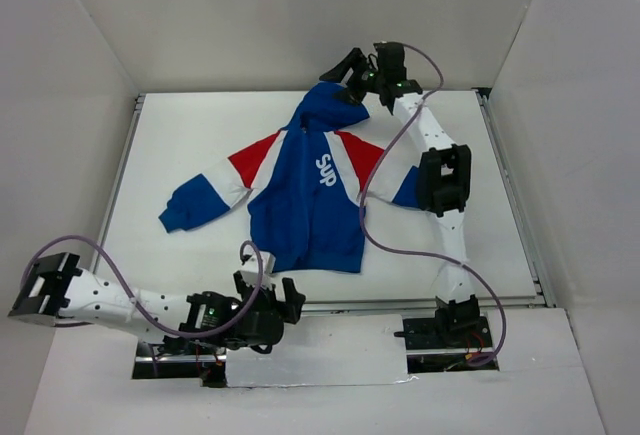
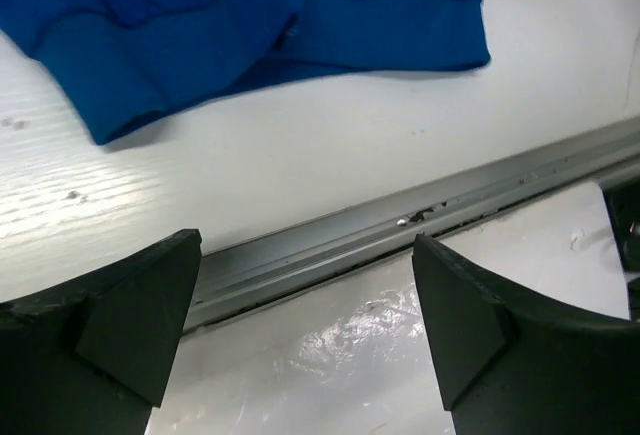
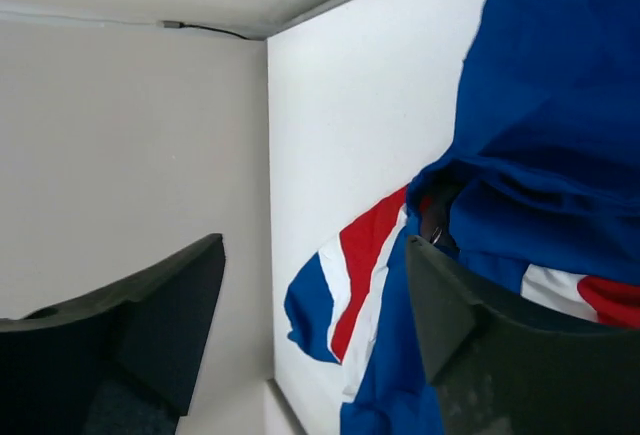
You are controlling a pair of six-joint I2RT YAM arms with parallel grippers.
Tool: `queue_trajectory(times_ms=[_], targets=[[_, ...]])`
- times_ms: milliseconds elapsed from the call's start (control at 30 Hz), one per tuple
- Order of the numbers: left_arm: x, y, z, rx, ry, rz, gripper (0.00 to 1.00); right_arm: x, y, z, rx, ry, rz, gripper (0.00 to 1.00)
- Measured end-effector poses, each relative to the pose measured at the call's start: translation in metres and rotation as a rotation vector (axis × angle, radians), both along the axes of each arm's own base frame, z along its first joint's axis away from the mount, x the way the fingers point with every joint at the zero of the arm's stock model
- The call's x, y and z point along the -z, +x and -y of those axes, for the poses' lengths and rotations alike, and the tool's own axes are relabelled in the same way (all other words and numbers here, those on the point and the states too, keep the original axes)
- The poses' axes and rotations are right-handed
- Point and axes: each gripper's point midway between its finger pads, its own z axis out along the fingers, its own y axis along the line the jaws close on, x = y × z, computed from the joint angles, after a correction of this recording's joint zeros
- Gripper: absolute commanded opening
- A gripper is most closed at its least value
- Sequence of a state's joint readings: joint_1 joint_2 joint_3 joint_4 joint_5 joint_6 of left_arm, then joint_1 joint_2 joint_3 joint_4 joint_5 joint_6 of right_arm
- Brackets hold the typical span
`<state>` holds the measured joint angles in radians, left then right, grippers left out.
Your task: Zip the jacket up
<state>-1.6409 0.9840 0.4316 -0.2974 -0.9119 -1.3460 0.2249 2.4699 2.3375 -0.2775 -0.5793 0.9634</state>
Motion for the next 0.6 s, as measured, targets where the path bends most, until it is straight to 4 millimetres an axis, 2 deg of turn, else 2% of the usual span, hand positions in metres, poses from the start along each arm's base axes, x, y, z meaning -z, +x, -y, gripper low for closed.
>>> queue_trajectory(times_ms=[67, 133, 200, 233, 267, 333, 400, 467, 533, 567, 600], targets=[[-0.009, 0.005, -0.007, -0.047, 0.011, -0.015, 0.99, -0.019, -0.002, 0.008, -0.001, -0.016, 0.045, 0.85], [-0.018, 0.02, -0.021, -0.128, 0.036, -0.024, 0.99, -0.042, -0.013, 0.012, -0.015, -0.044, 0.091, 0.87], [-0.026, 0.044, -0.041, -0.235, 0.06, -0.031, 0.99, -0.067, -0.038, 0.016, -0.027, -0.099, 0.123, 0.89], [-0.031, 0.059, -0.053, -0.299, 0.065, -0.037, 0.99, -0.08, -0.053, 0.018, -0.03, -0.133, 0.145, 0.98], [-0.037, 0.076, -0.067, -0.369, 0.069, -0.046, 0.99, -0.093, -0.07, 0.023, -0.024, -0.177, 0.178, 1.0], [-0.056, 0.109, -0.099, -0.501, 0.064, -0.051, 0.99, -0.121, -0.124, 0.034, -0.008, -0.268, 0.252, 1.0], [-0.083, 0.136, -0.132, -0.617, 0.054, -0.034, 0.99, -0.15, -0.198, 0.048, 0.009, -0.335, 0.358, 1.0], [-0.12, 0.156, -0.163, -0.712, 0.046, 0.003, 0.99, -0.182, -0.27, 0.065, 0.035, -0.355, 0.493, 1.0], [-0.157, 0.169, -0.183, -0.763, 0.027, 0.051, 0.99, -0.214, -0.328, 0.091, 0.096, -0.347, 0.627, 1.0], [-0.172, 0.174, -0.19, -0.778, 0.025, 0.072, 0.99, -0.235, -0.354, 0.111, 0.167, -0.329, 0.706, 1.0], [-0.182, 0.176, -0.194, -0.777, 0.03, 0.08, 0.99, -0.246, -0.376, 0.131, 0.236, -0.323, 0.754, 1.0]])
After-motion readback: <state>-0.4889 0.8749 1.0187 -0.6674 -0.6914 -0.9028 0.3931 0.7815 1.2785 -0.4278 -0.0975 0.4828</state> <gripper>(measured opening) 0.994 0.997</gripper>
